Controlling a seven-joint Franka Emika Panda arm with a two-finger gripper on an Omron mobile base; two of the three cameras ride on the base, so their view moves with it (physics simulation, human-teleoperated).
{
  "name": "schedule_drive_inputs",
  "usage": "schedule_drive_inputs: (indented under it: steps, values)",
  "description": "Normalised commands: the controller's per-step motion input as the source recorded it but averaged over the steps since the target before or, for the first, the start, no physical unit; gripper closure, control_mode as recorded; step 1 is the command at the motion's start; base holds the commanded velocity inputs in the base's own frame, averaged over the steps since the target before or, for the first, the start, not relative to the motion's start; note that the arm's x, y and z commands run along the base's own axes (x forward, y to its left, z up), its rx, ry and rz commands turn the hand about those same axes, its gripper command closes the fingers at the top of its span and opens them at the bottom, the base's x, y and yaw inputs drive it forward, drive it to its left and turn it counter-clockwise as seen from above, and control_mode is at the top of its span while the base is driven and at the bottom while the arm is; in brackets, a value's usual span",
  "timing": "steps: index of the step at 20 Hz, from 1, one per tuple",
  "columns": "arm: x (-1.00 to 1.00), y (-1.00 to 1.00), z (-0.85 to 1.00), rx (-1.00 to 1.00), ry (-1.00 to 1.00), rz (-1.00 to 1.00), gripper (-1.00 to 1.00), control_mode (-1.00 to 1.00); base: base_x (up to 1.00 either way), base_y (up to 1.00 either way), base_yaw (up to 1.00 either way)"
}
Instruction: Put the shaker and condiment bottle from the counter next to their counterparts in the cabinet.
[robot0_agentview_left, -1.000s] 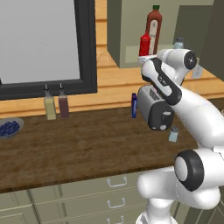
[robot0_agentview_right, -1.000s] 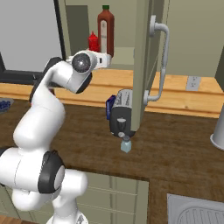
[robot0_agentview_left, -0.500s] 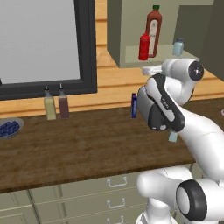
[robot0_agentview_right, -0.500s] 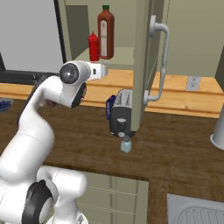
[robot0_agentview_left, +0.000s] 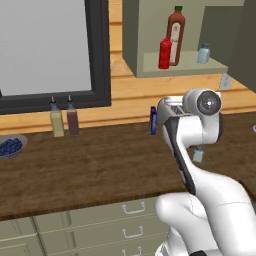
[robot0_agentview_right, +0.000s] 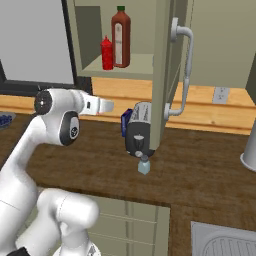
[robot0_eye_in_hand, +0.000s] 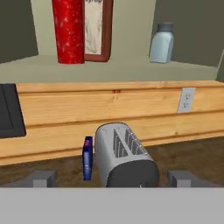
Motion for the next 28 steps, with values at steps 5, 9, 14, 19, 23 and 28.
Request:
schedule_drive_inputs:
  steps: [5,9,14,19,23,28]
  values:
    - [-0.47,-0.19,-0.9,-0.01,0.0,-0.26,-1.0,-1.0,0.0,0.0,0.0]
    - [-0.02,-0.28,-0.87,0.0,0.0,-0.03,-1.0,-1.0,0.0,0.0,0.0]
    - [0.0,-0.28,-0.78,0.0,0.0,0.0,-1.0,-1.0,0.0,0.0,0.0]
    - [0.0,-0.39,-0.51,0.0,0.0,0.02,-1.0,-1.0,0.0,0.0,0.0]
    - [-0.01,-0.5,-0.66,-0.01,-0.01,0.12,-1.0,-1.0,0.0,0.0,0.0]
    - [0.0,-0.54,-0.64,0.0,-0.02,0.19,-1.0,-1.0,0.0,0.0,0.0]
